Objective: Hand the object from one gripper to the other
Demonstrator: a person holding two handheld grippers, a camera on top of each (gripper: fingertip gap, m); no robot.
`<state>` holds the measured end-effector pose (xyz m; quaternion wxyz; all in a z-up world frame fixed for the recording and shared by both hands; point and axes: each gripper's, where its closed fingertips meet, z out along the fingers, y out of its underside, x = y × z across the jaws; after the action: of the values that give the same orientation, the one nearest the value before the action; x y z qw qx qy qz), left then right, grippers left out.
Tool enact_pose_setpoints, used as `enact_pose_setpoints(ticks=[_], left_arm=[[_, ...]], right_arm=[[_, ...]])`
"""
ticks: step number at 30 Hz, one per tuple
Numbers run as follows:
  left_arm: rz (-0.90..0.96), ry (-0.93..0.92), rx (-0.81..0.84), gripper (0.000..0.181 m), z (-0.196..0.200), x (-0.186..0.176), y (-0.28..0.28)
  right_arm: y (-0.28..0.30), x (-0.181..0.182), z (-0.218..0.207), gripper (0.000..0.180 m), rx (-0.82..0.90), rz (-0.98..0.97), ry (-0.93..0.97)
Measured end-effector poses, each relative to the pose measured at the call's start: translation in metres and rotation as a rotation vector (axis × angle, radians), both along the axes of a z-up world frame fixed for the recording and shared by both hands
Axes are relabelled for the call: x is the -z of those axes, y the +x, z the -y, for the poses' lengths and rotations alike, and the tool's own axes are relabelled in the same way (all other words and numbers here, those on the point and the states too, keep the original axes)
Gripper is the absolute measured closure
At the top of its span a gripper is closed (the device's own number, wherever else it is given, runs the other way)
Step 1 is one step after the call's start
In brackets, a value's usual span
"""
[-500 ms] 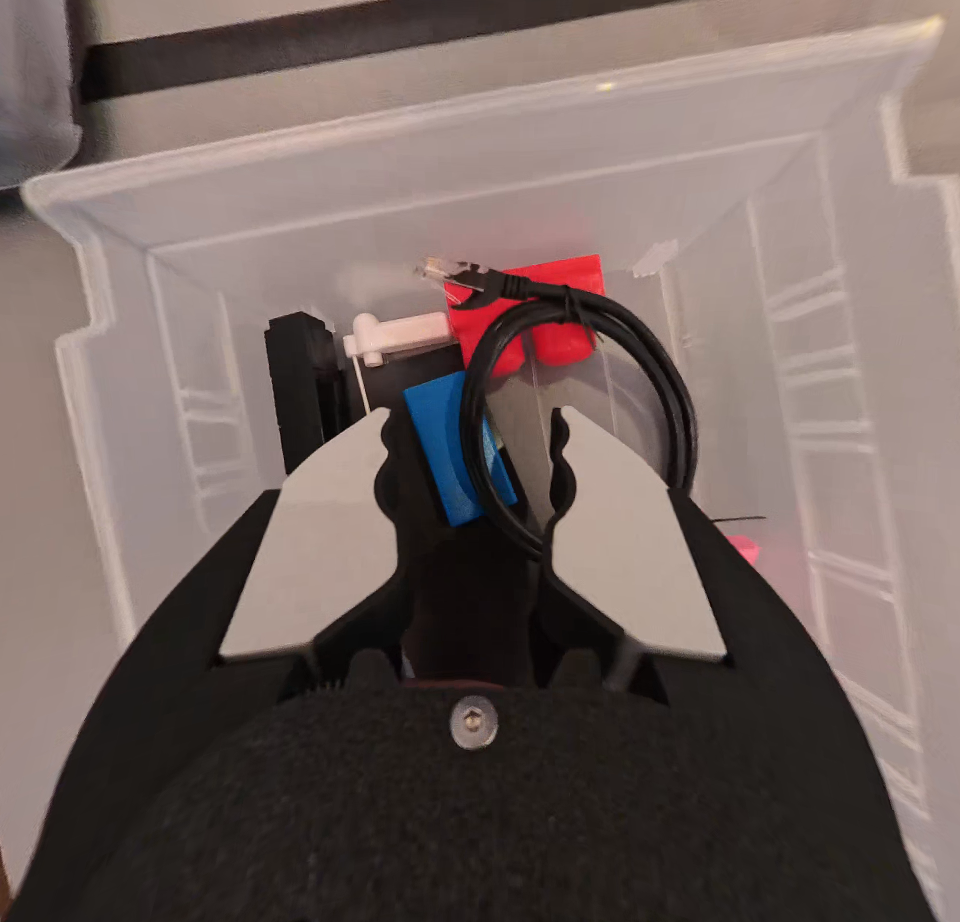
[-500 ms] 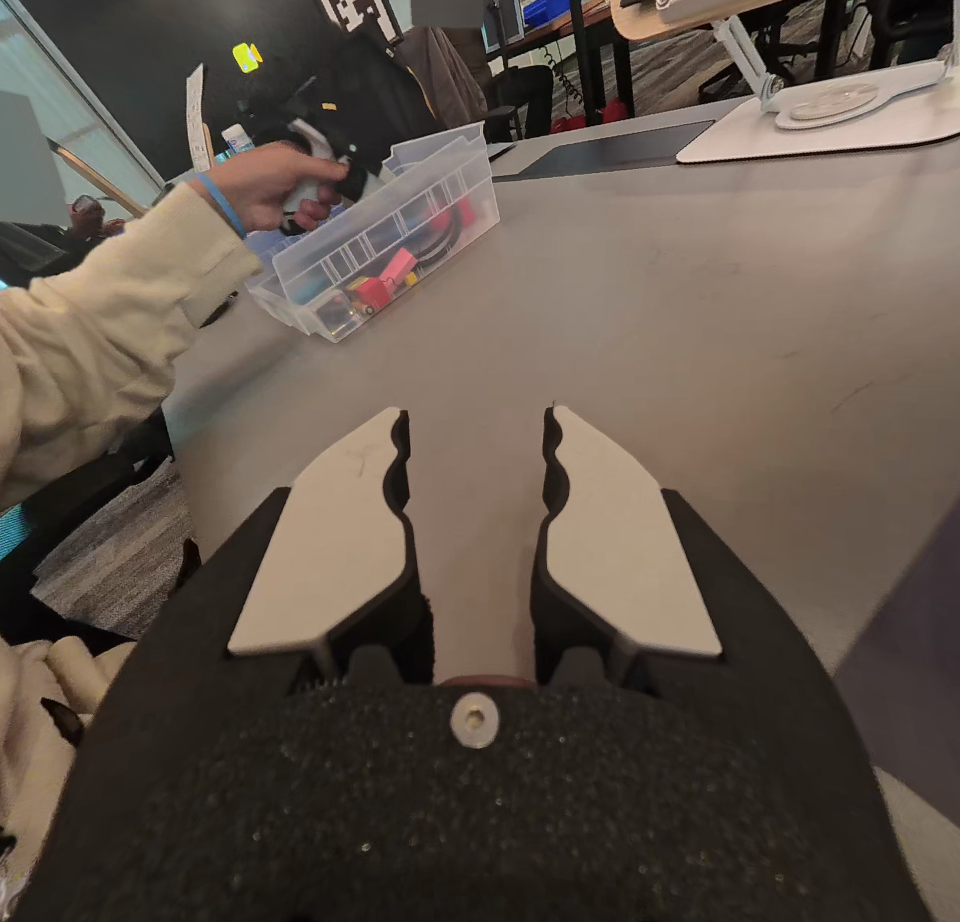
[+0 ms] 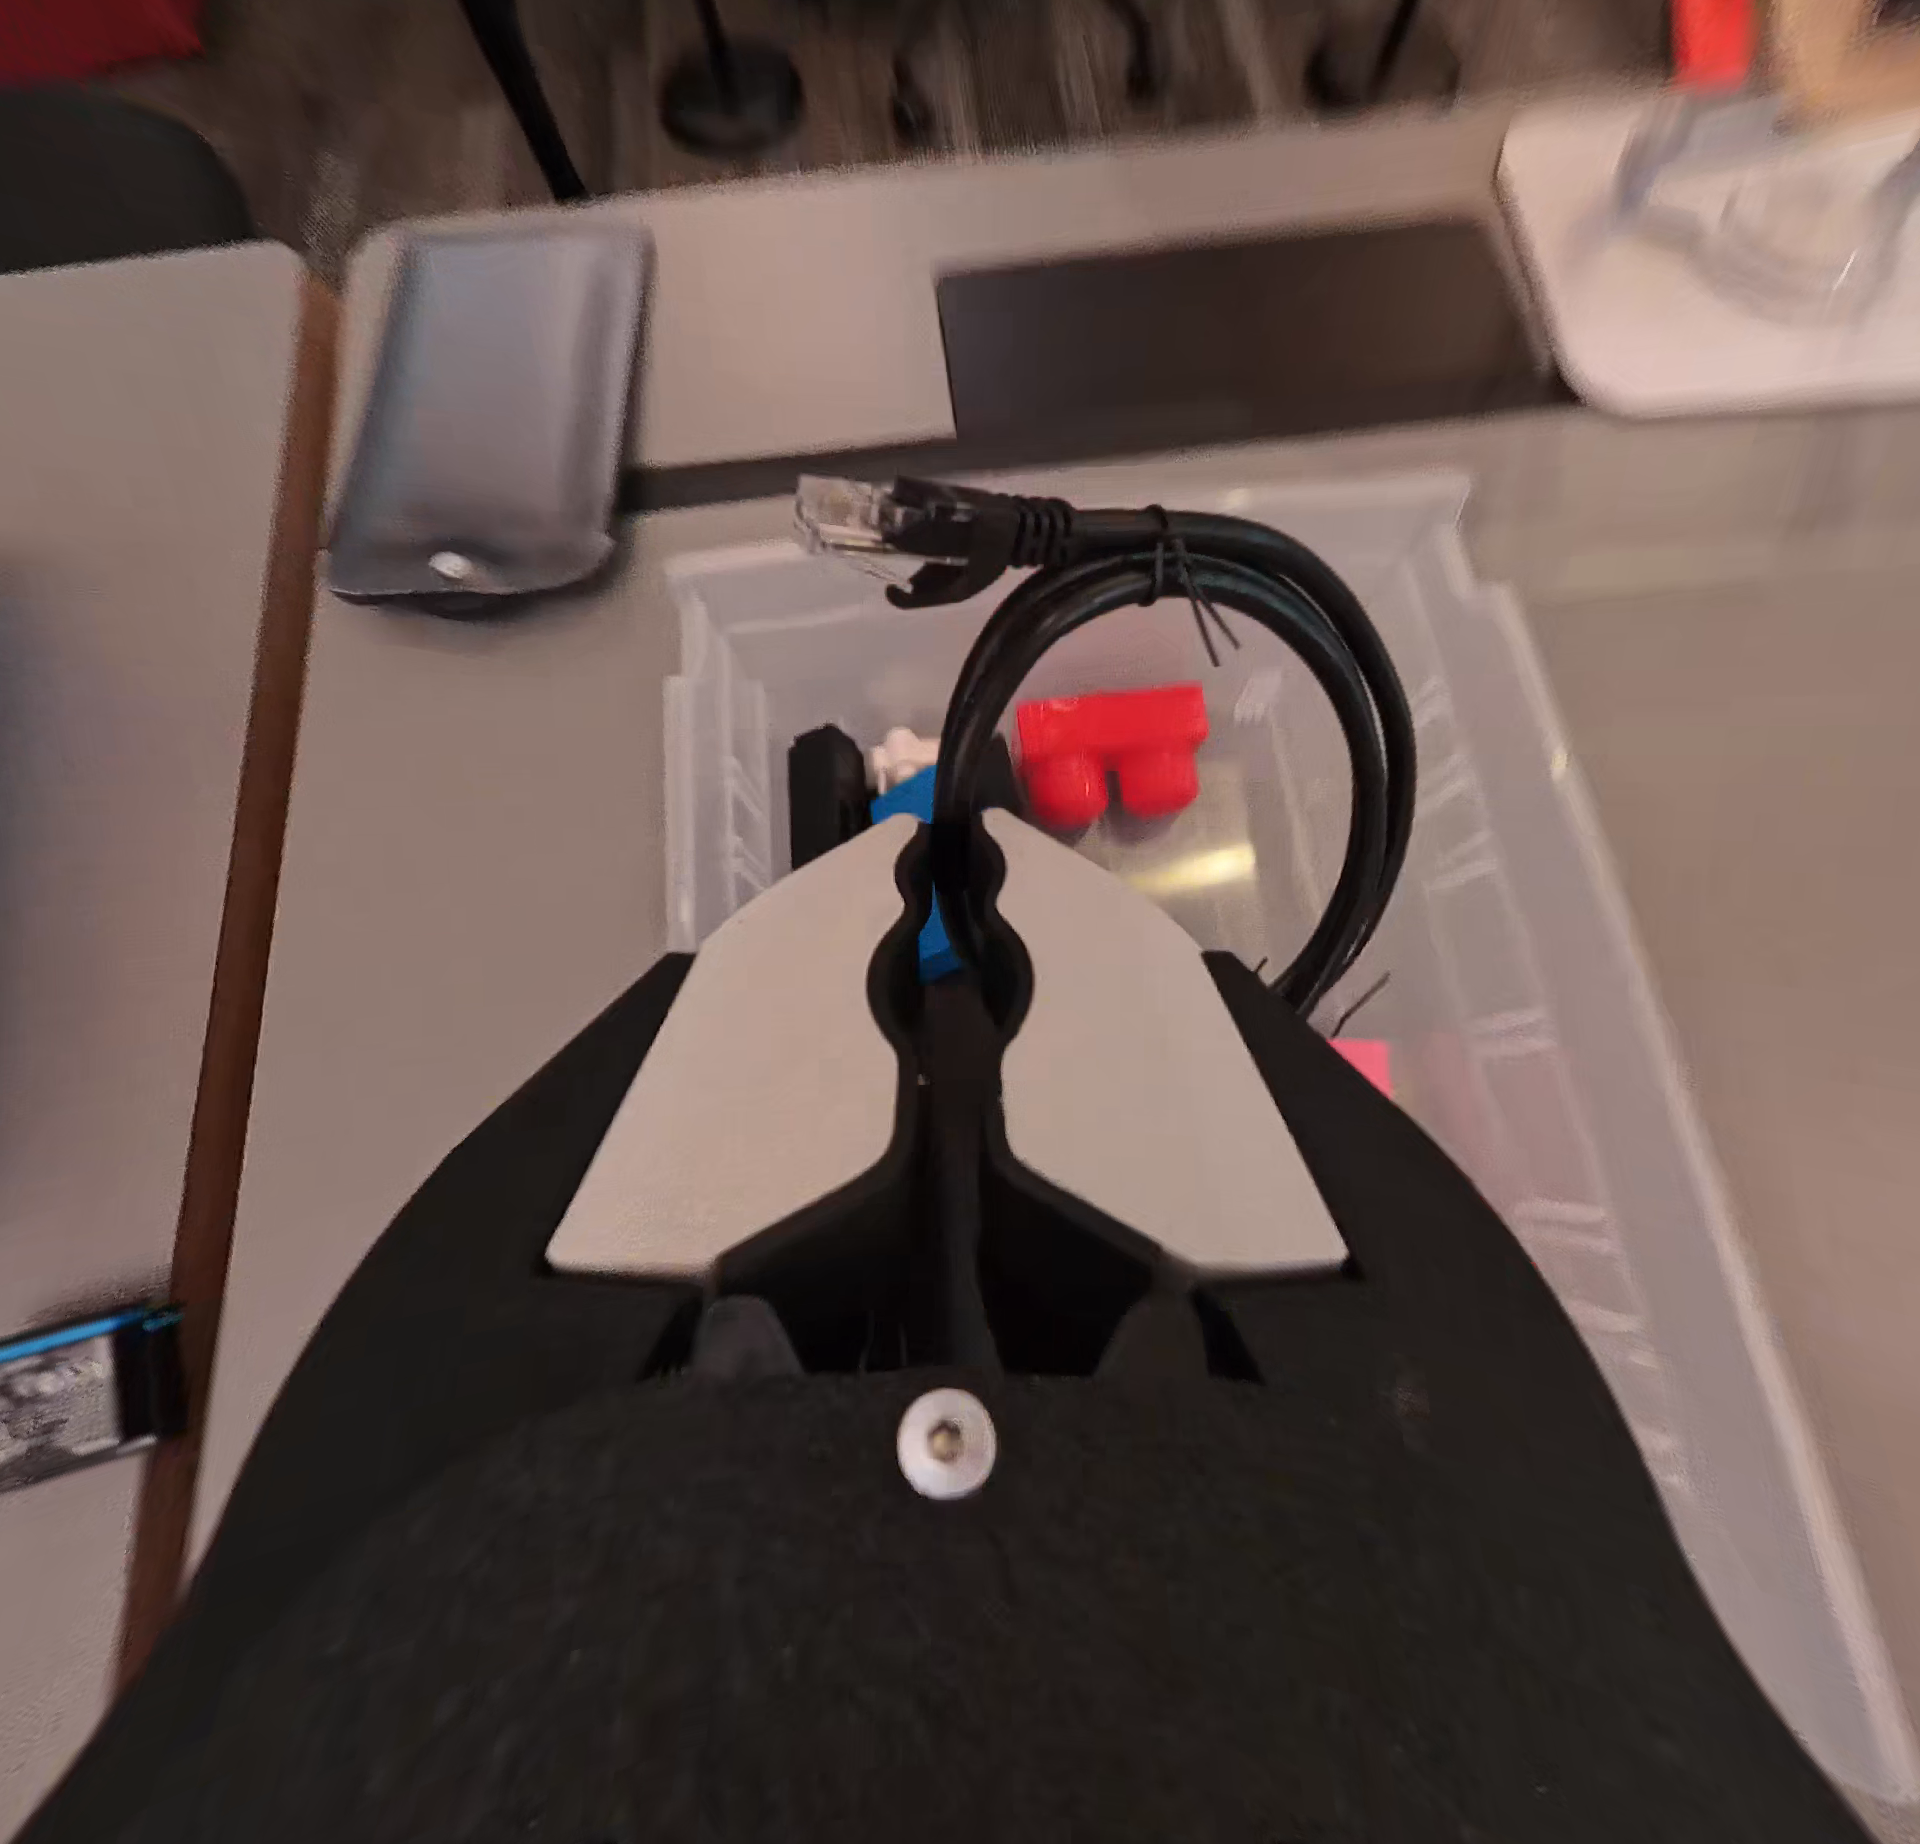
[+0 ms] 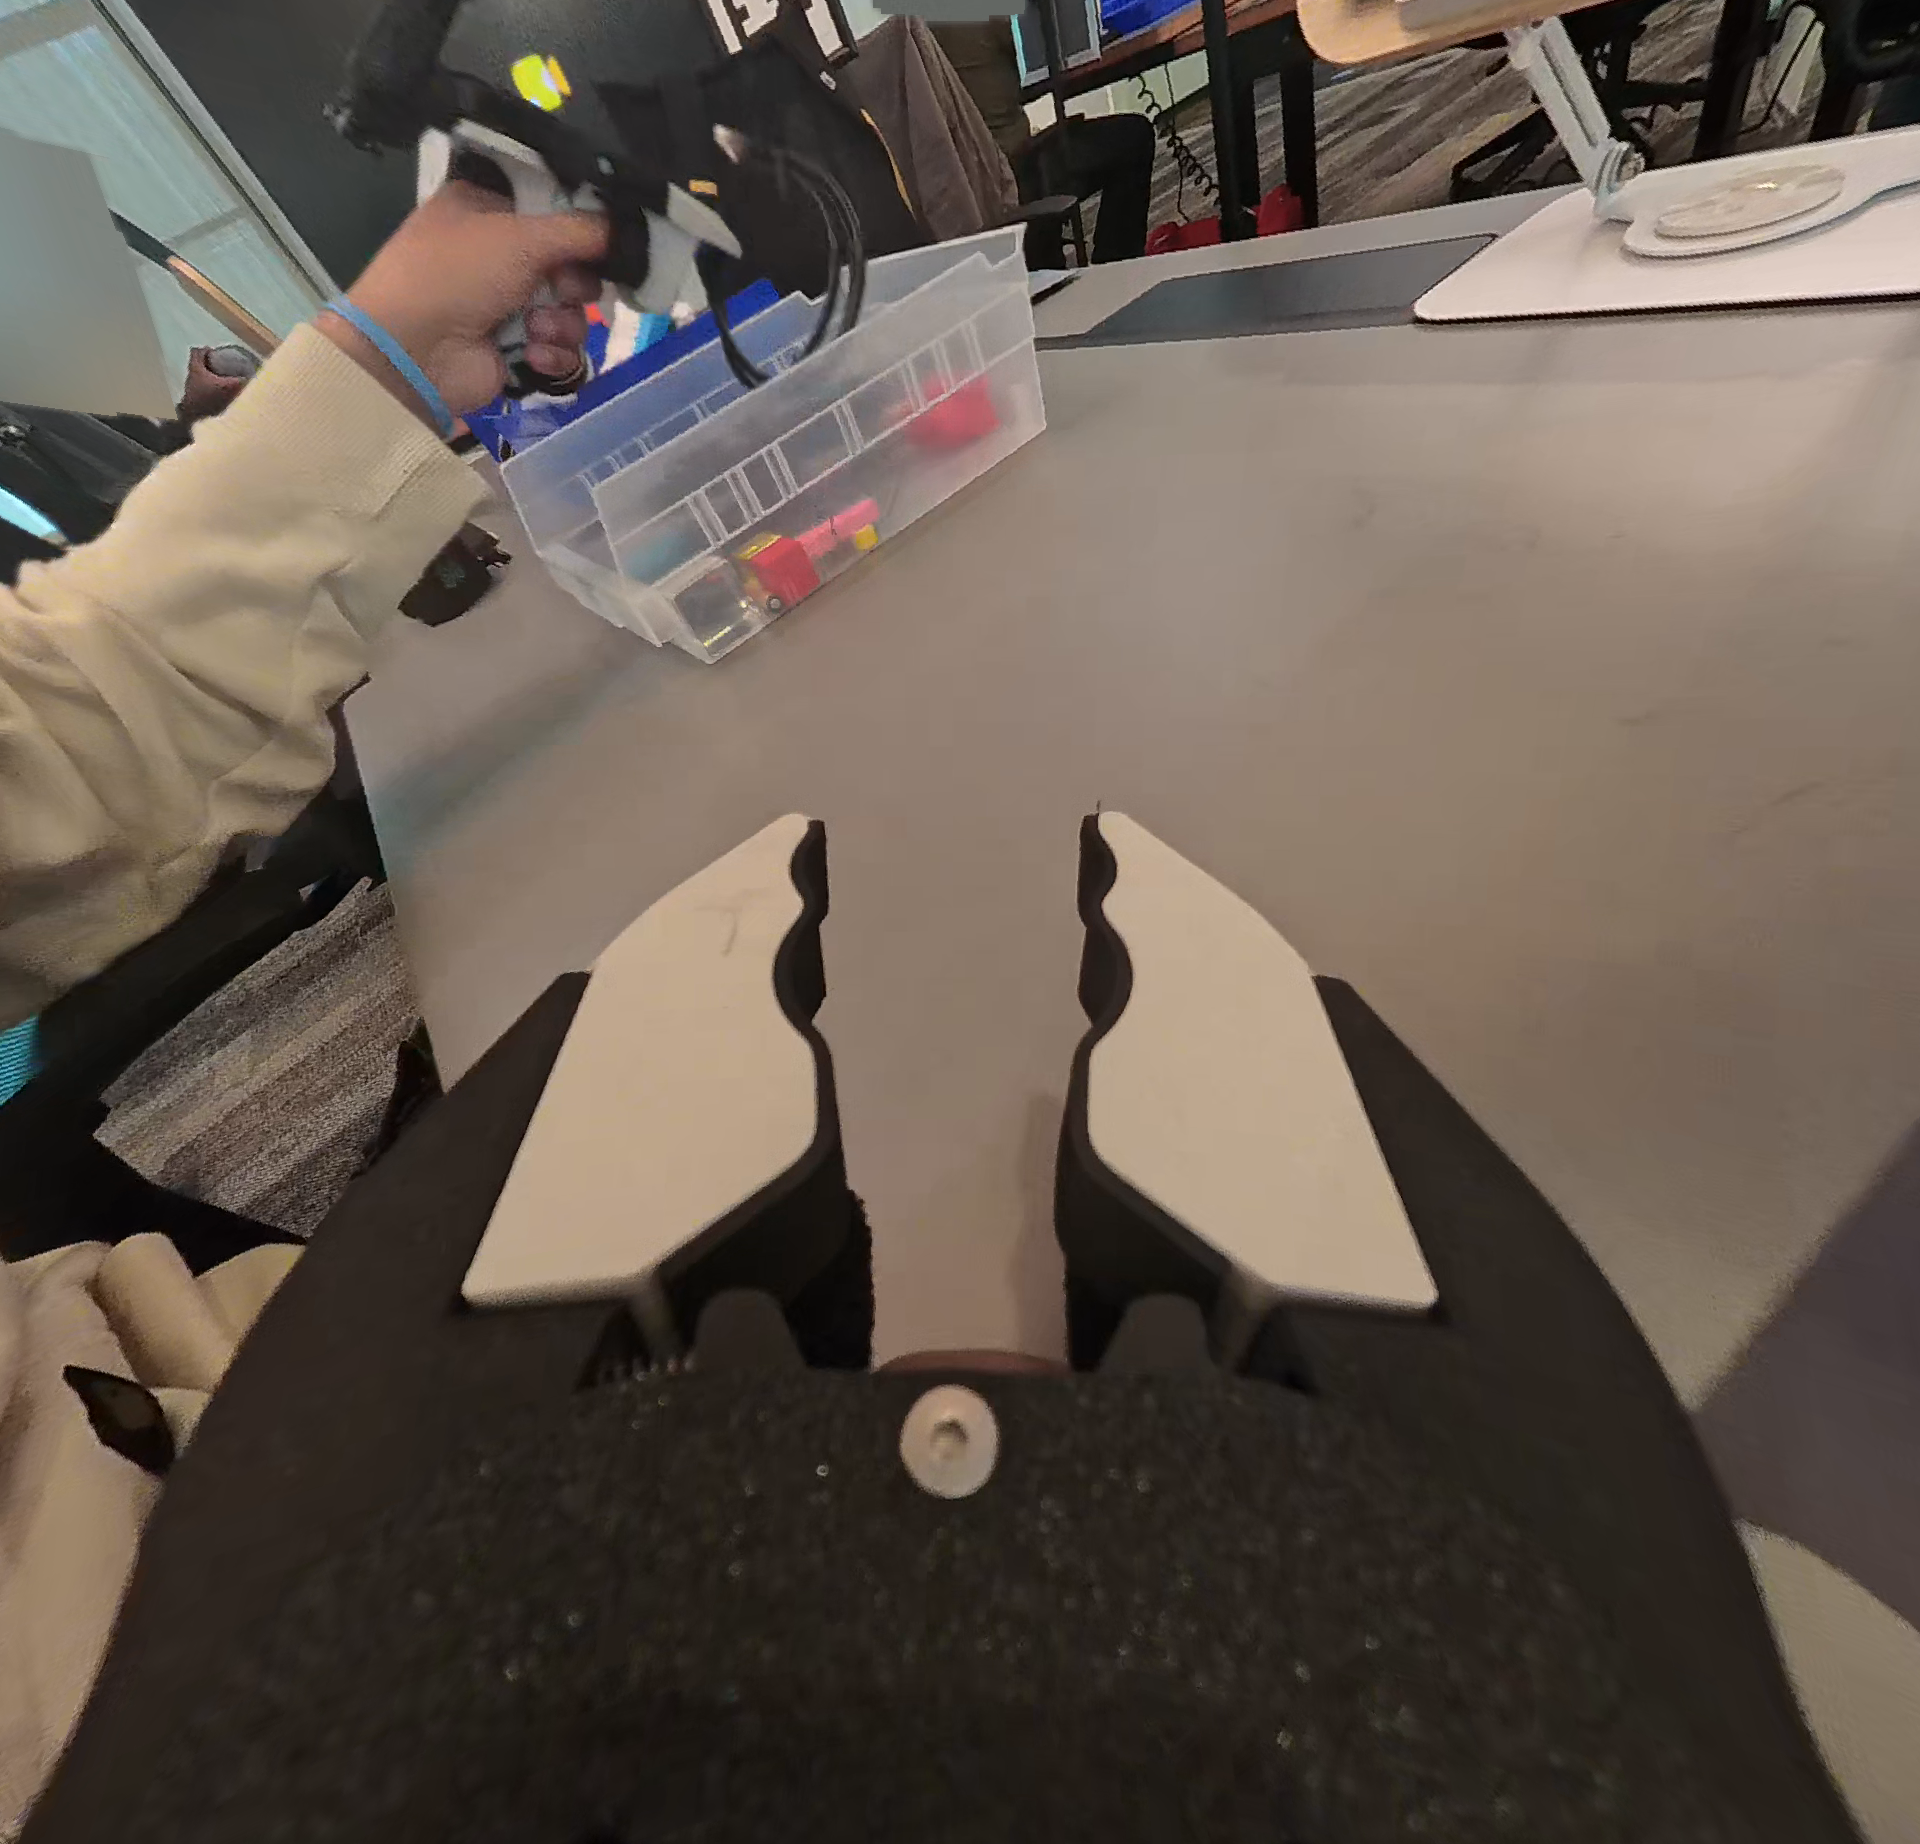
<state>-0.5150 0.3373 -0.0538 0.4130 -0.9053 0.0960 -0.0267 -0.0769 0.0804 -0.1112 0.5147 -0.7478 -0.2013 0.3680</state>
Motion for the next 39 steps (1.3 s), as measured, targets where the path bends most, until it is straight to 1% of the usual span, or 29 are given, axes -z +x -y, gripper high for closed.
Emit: enact_pose_setpoints(ticks=[2, 4, 7, 9, 12, 15, 18, 20, 22, 24, 25, 26, 27, 28, 30, 32, 34, 37, 39], left_arm=[[0.117, 0.123, -0.075, 0.175, 0.009, -0.025, -0.007], [0.243, 0.235, -0.114, 0.175, 0.019, -0.045, -0.006], [0.422, 0.349, -0.077, 0.175, 0.029, -0.066, 0.018], [0.562, 0.375, -0.039, 0.175, 0.037, -0.075, 0.044], [0.682, 0.367, 0.034, 0.175, 0.048, -0.082, 0.095], [0.853, 0.322, 0.089, 0.175, 0.065, -0.083, 0.152], [0.993, 0.261, 0.129, 0.175, 0.085, -0.074, 0.203], [1.082, 0.209, 0.159, 0.176, 0.098, -0.067, 0.232], [1.157, 0.163, 0.177, 0.175, 0.109, -0.062, 0.254], [1.197, 0.127, 0.201, 0.175, 0.119, -0.058, 0.273], [1.203, 0.113, 0.208, 0.175, 0.123, -0.057, 0.279], [1.205, 0.113, 0.21, 0.175, 0.126, -0.056, 0.284], [1.197, 0.117, 0.212, 0.174, 0.128, -0.056, 0.287], [1.184, 0.12, 0.222, 0.174, 0.13, -0.057, 0.29], [1.157, 0.115, 0.256, 0.174, 0.132, -0.059, 0.296], [1.074, 0.117, 0.284, 0.171, 0.132, -0.057, 0.298], [0.931, 0.169, 0.306, 0.152, 0.128, -0.057, 0.294], [0.658, 0.265, 0.366, 0.138, 0.124, -0.065, 0.283], [0.48, 0.298, 0.451, 0.137, 0.126, -0.071, 0.281]], right_arm=[[-0.002, -0.001, 0.002, 0.133, -0.01, -0.004, 0.004], [-0.004, -0.003, 0.003, 0.133, -0.016, -0.007, 0.015], [-0.009, -0.006, 0.002, 0.133, -0.023, 0.016, 0.052], [-0.017, -0.012, -0.003, 0.133, -0.042, 0.04, 0.109], [-0.04, -0.033, -0.016, 0.13, -0.121, 0.062, 0.229], [-0.066, -0.062, -0.042, 0.127, -0.184, 0.047, 0.267], [-0.091, -0.097, -0.07, 0.127, -0.213, -0.084, 0.231], [-0.107, -0.111, -0.084, 0.126, -0.191, -0.126, 0.264], [-0.118, -0.123, -0.084, 0.124, -0.177, -0.215, 0.285], [-0.119, -0.137, -0.081, 0.125, -0.14, -0.339, 0.311], [-0.118, -0.142, -0.078, 0.131, -0.129, -0.379, 0.333], [-0.119, -0.143, -0.074, 0.155, -0.147, -0.353, 0.349], [-0.116, -0.14, -0.075, 0.165, -0.13, -0.288, 0.363], [-0.109, -0.141, -0.078, 0.166, -0.081, -0.255, 0.381], [-0.102, -0.143, -0.077, 0.167, -0.083, -0.256, 0.375], [-0.097, -0.141, -0.08, 0.167, -0.088, -0.253, 0.339], [-0.089, -0.142, -0.084, 0.167, -0.087, -0.239, 0.336], [-0.074, -0.145, -0.089, 0.167, -0.104, -0.201, 0.335], [-0.065, -0.146, -0.09, 0.167, -0.14, -0.161, 0.316]])
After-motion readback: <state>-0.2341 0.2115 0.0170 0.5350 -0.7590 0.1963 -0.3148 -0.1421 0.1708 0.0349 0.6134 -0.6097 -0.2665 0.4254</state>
